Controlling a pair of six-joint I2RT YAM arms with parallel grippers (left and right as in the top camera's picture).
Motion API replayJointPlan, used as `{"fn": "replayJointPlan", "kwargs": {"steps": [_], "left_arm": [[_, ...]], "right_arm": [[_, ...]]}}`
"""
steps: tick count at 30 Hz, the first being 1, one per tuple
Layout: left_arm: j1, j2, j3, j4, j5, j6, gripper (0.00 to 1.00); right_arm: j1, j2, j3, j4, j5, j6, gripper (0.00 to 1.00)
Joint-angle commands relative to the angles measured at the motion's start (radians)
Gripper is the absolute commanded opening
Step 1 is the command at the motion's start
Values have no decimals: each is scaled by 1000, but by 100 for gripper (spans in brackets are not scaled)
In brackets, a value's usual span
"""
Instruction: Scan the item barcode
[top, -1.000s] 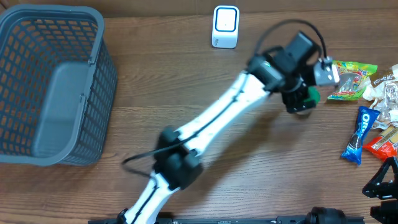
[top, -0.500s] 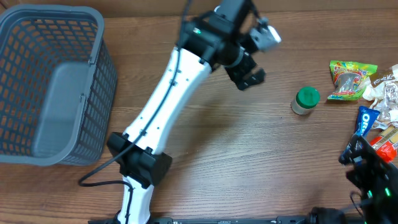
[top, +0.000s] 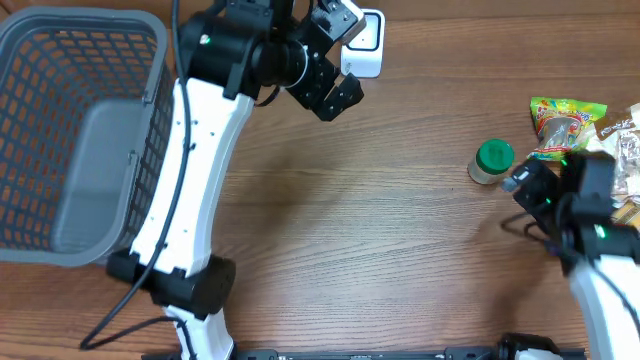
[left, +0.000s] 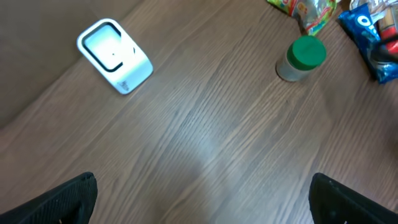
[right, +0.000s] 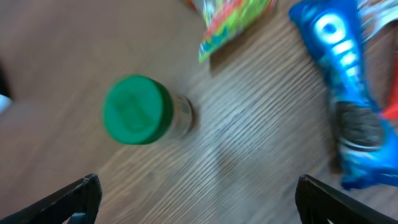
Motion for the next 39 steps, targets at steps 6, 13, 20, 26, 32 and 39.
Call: {"fn": "replayJointPlan", "kwargs": {"steps": [6,13,20,26,32,39], "left_arm": [[13,-48,4,-26,-93,-24,100],[48,-48,4,-35,-90,-28,99],[54,-48,4,-36,-89,-28,100],[54,-48,4,-37,-86,-28,100],[54,-48,4,-39,-70,-27,100],[54,-48,4,-37,-65,-27,100]], "right_arm": [[18,229,-9,173,-141,-87,100],[46,232,-8,275,-190,-149,100],[72,290,-8,309,-193,-150,100],[111,339,-8,374,-159,-169,100],[116,351,-8,370,-56,-175,100],[116,352,-8,395,-39,-175,100]]}}
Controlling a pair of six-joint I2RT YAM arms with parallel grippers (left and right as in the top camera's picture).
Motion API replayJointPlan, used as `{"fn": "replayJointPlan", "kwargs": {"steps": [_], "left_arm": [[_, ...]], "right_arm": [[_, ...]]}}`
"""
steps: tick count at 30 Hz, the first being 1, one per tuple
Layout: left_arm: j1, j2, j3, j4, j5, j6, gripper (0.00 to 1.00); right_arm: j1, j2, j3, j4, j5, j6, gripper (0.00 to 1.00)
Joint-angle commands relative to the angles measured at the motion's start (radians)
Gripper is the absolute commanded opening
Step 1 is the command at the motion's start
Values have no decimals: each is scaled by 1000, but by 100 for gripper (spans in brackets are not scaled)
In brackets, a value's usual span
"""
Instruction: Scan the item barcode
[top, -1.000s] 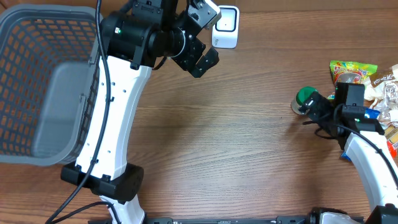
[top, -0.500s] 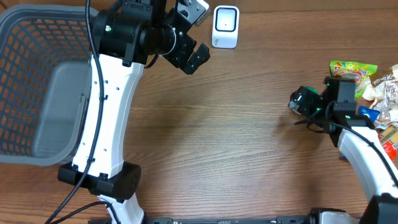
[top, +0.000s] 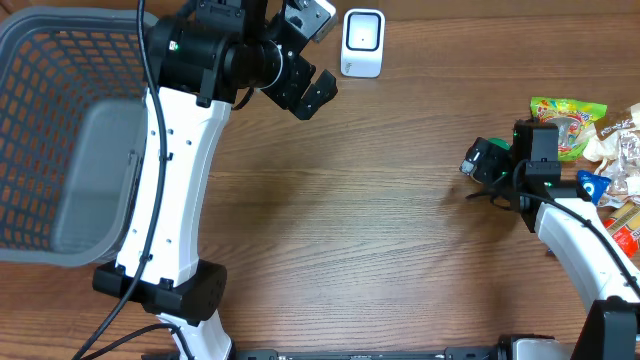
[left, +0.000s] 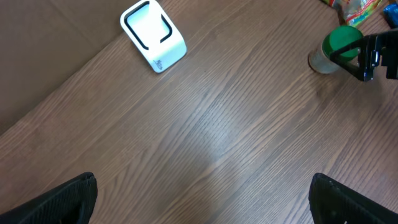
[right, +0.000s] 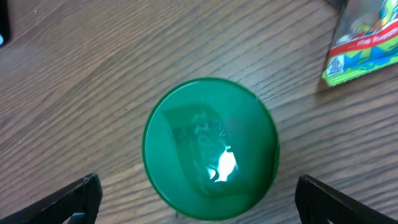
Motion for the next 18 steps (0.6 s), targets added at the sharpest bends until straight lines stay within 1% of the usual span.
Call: {"fn": "replayJointPlan", "kwargs": {"steps": [1,5,12,18], "left_arm": [[4,-13,4,2,18,-20,100],[3,-13,4,10,19,-20,100],[3,-13,4,14,49,-9,100],[3,-13,4,14,48,-9,100]], "right_arm": [[4,11,3,29,29,-8,100],[4,39,4,78,32,-8,100],[4,116,17,98,47,-27,100],[4,120,18,114,90,-32,100]]}}
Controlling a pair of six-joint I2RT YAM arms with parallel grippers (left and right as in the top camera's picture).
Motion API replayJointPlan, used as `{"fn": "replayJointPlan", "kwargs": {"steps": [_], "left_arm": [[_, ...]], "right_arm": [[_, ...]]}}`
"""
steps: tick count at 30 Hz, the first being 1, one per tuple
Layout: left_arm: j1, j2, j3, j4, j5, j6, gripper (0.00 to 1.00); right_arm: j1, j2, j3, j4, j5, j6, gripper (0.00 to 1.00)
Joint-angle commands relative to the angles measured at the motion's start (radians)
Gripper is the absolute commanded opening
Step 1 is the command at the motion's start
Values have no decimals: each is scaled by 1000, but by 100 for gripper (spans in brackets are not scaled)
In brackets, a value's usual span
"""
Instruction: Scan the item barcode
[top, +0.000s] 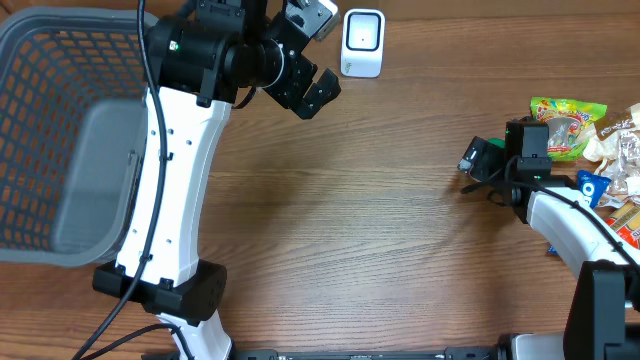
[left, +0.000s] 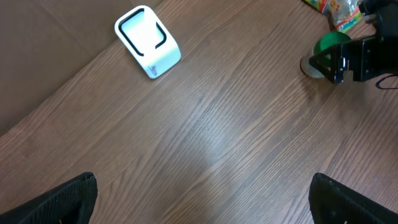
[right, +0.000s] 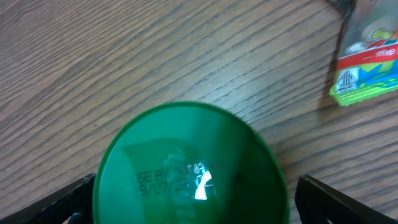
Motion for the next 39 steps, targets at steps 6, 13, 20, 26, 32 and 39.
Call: {"fn": "replayJointPlan", "kwargs": {"steps": [6,13,20,26,32,39], "left_arm": [[3,-13,4,9,20,-10,100],[3,-13,4,8,20,-10,100],[3,-13,4,8,20,-10,100],[3,-13,4,9,20,-6,100],[3,-13,4,10,19,-6,100],[3,-13,4,15,19,-6,100]], "right_arm": [[4,-3,18,39,64,-13,89],[4,-2,18,66,64,-13,77],[0,-2,18,33,151,-4,70],[-45,-2,18,3,206,26,68],[-116,-2,21,-39,309,51,69],[-299,-2,21,-33,314,76,73]]}}
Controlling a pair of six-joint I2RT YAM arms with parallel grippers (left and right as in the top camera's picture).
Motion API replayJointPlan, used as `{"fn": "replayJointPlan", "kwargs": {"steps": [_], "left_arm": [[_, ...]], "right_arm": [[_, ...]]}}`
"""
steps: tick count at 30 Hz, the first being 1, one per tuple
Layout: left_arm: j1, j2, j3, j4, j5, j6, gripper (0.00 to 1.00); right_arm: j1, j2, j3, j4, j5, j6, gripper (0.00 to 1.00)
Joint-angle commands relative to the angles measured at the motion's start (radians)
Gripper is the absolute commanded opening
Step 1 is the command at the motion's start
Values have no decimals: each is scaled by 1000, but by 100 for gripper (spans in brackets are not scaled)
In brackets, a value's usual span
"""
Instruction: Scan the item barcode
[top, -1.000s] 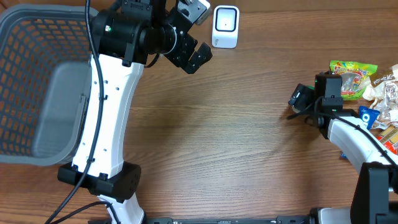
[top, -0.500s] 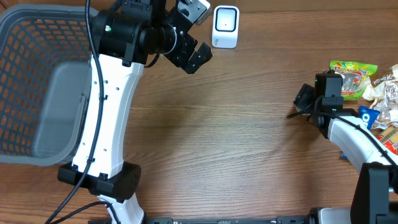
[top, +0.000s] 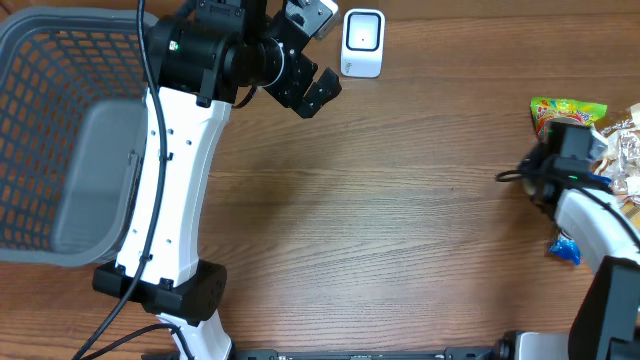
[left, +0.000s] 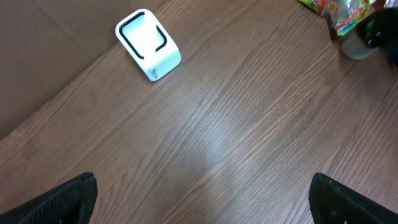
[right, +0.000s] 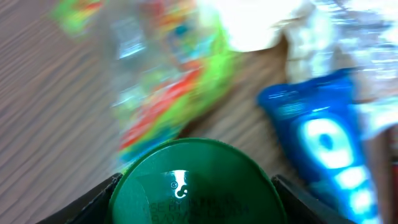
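A jar with a green cap (right: 196, 186) sits between the fingers (right: 102, 194) of my right gripper (right: 198, 200), which is shut on it. Behind the cap, blurred, are snack packets. In the overhead view the right gripper (top: 562, 160) is at the right edge of the table and hides the jar. The left wrist view shows the jar (left: 357, 46) only as a blur at the far right. The white barcode scanner (top: 362, 42) stands at the back of the table. My left gripper (left: 204, 200) hangs open above bare wood, left of the scanner (left: 148, 45).
A grey mesh basket (top: 70, 130) fills the left side. At the right edge lie a colourful snack bag (top: 567, 110), silver wrappers (top: 625, 150) and a blue biscuit packet (top: 565, 250). The left arm (top: 180, 170) spans the left half of the table.
My right gripper was open around the jar's green cap. Now it is shut on the jar and stands further right, over the snack packets. The left arm has not moved.
My right gripper was open beside the jar, and the left gripper was over the scanner. Then the left arm stood further left, baring the scanner, and the right gripper was open over the cap, then closer around it. Now it holds the jar near the snacks.
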Motion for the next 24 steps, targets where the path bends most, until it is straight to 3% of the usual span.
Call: {"fn": "replayJointPlan", "kwargs": {"steps": [1,10,20,24], "left_arm": [[3,-13,4,5,16,-6,100],[3,-13,4,19,16,-6,100],[3,-13,4,24,16,-6,100],[3,-13,4,25,16,-6,100]], "right_arm": [[-109,-2,7,5,48,24,74],[-354,-2,7,58,-120,23,73],[-333,-2,7,60,-143,22,72],[-314,-2,7,60,-143,19,78]]}}
